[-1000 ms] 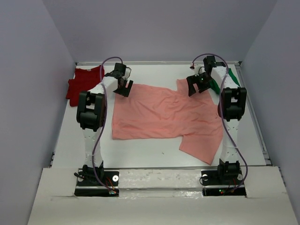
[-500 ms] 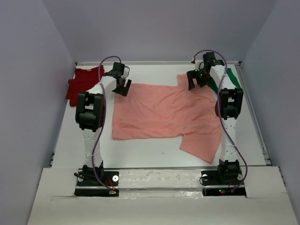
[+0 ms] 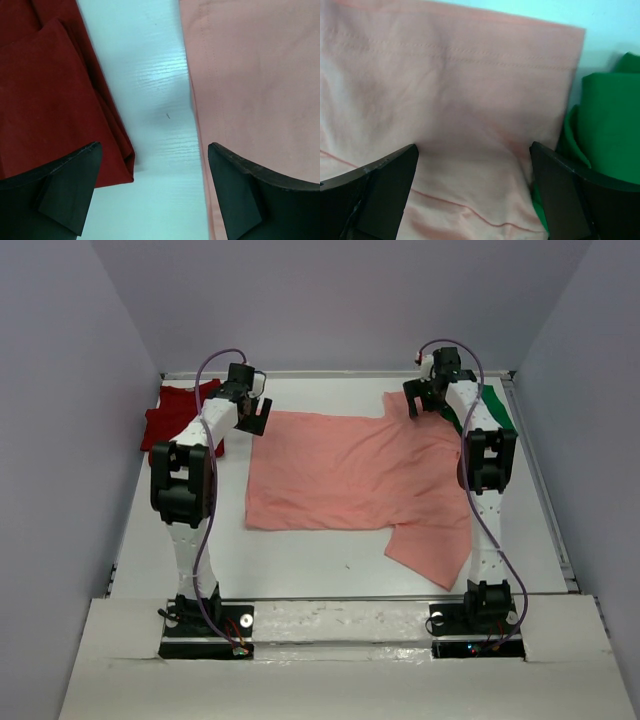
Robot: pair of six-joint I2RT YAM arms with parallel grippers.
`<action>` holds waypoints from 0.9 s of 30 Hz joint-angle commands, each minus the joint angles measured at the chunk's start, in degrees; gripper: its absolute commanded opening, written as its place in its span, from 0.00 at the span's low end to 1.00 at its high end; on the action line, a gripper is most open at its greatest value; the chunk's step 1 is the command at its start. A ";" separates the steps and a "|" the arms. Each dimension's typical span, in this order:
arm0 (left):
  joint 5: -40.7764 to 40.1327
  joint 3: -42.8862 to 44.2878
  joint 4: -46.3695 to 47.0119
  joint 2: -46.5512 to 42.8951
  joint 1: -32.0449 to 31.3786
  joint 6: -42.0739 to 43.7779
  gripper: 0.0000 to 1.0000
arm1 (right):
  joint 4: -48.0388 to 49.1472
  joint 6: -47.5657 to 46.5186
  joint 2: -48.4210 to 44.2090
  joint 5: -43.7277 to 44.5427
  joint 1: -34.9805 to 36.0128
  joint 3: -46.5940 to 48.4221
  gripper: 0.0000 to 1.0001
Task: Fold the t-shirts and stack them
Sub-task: Flatten out the tshirt
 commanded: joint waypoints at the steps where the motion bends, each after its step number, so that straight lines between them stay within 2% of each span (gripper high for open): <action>1: 3.20 1.92 -1.41 -1.83 0.09 -1.11 0.99 | 7.58 -1.56 2.19 2.24 0.02 6.94 1.00; 3: 4.35 2.01 -1.15 -1.74 -0.17 -1.37 0.99 | 7.92 -2.17 1.16 2.16 0.02 7.93 1.00; 9: 6.90 2.36 -0.45 -1.74 -1.23 -1.55 0.99 | 10.56 -2.79 -11.31 -2.15 0.02 -1.47 1.00; 11: 10.14 2.19 0.25 -1.83 -1.49 -1.72 0.99 | 10.83 -1.74 -15.27 -3.46 0.02 -6.03 1.00; 12: 15.37 1.49 1.82 -2.01 -1.58 -1.81 0.99 | 11.00 -1.39 -18.94 -4.86 0.02 -7.61 1.00; 14: 20.76 1.04 2.18 -1.57 -2.02 -1.72 0.99 | 11.35 -1.03 -22.56 -5.92 0.02 -12.43 1.00; 17: 25.00 2.27 2.28 -0.34 -2.29 -1.81 0.99 | 11.18 -1.47 -28.02 -5.58 0.02 -17.46 1.00; 21: 34.48 3.94 0.96 2.73 -2.63 -0.50 0.99 | 10.92 -3.13 -33.47 -5.57 0.02 -24.12 1.00; 27: 40.12 6.31 0.43 7.39 -3.25 0.73 0.99 | 10.65 -4.37 -38.75 -4.70 0.02 -33.02 1.00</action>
